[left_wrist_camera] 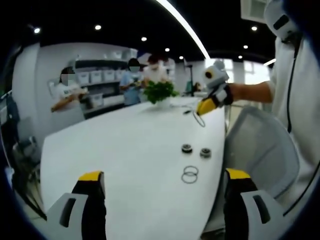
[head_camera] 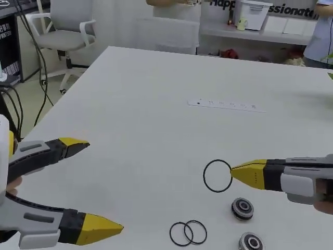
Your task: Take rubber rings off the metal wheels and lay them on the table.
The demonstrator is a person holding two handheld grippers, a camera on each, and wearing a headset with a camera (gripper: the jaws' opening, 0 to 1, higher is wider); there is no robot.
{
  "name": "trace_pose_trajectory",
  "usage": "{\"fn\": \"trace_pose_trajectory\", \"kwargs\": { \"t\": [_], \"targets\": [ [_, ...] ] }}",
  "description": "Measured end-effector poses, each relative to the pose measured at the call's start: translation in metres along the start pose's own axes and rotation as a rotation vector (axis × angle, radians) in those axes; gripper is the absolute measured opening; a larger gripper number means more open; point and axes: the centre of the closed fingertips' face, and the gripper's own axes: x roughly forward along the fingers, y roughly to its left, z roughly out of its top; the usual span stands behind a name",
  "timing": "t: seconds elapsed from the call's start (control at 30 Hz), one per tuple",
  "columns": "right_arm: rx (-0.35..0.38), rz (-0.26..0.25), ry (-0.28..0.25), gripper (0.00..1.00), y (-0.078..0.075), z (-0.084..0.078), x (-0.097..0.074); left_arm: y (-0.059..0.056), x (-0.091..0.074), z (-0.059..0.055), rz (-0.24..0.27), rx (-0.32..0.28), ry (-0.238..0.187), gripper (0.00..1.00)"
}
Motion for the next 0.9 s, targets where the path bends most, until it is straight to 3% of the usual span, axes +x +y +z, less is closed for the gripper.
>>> {"fn": "trace_pose_trajectory", "kwargs": {
  "t": [0.5,0.9],
  "targets": [
    [0.027,0.031,0.087,0.00,-0.003,-0.015,0.039,0.008,0.007,-0.019,-0.009,-0.031,-0.021,1.00],
    [0.067,0.047,0.204,0.00,-0.012,-0.053,0.066,0.008,0.010,-0.031,-0.001,-0.073,-0.015,1.00]
  ]
}}
